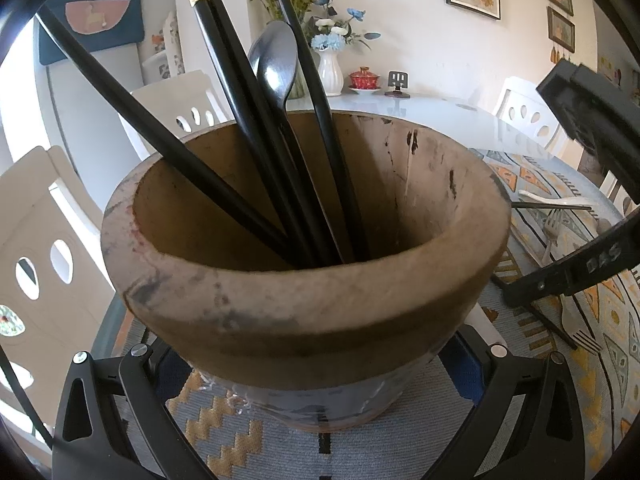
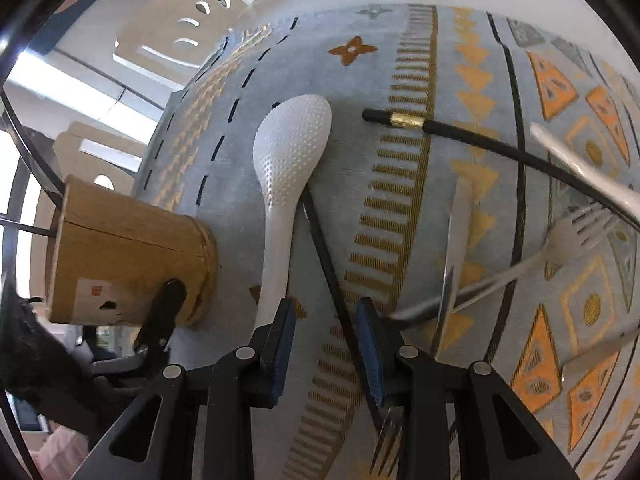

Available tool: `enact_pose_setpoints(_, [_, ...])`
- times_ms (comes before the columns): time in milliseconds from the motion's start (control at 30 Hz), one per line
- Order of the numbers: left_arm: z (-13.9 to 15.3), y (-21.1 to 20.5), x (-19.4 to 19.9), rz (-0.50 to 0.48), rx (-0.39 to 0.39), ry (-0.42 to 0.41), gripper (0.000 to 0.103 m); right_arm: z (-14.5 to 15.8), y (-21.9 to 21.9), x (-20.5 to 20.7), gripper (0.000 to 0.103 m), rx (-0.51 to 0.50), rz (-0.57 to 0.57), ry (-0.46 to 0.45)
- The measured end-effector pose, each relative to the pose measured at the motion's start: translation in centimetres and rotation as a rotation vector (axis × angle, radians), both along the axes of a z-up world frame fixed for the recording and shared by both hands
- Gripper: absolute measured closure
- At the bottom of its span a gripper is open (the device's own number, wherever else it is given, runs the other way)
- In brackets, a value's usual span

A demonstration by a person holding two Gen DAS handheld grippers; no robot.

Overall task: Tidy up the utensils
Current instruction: 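Grasp a gold-banded black chopstick with the right gripper, then lift the chopstick upright and carry it above the holder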

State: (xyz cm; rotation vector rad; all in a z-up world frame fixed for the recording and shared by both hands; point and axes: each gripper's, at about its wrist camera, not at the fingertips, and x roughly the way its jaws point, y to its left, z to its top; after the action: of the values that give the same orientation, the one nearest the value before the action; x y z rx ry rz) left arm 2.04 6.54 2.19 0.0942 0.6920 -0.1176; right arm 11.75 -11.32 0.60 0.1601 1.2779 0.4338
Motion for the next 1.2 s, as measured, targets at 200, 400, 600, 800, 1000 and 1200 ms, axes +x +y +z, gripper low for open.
enact_pose_setpoints(200, [-0.1,0.2,0.3,-0.001,-0.002,0.008,0.001,-0.1,-0.3,-0.9,0.096,-0.031,-0.037,0.019])
enact_pose_setpoints(400, [-0.1,0.2,0.3,-0.003,-0.001,0.011,0.001,-1.2,-2.1,-4.2,0.098,0.042,-0.065,0.161])
enact_pose_setpoints(600, [-0.1,0.2,0.3,-0.005,-0.001,0.009,0.001,-1.8,-2.6,-6.4,0.097,0.085,0.003,0.205])
enact_pose_setpoints(800, [0.0,0.3,0.2,-0.004,-0.005,0.002,0.001,-0.8,-3.3,-3.8,0.086,0.088,-0.053,0.133])
enact_pose_setpoints(1000, [0.0,0.5,0.3,-0.002,-0.011,0.009,0.001,0.6,-1.9,-0.4,0.084,0.067,-0.023,0.053])
enact_pose_setpoints(1200, [0.0,0.6,0.3,-0.002,-0.011,0.009,0.001,-0.4,1.1,2.3,0.084,-0.061,0.013,0.018])
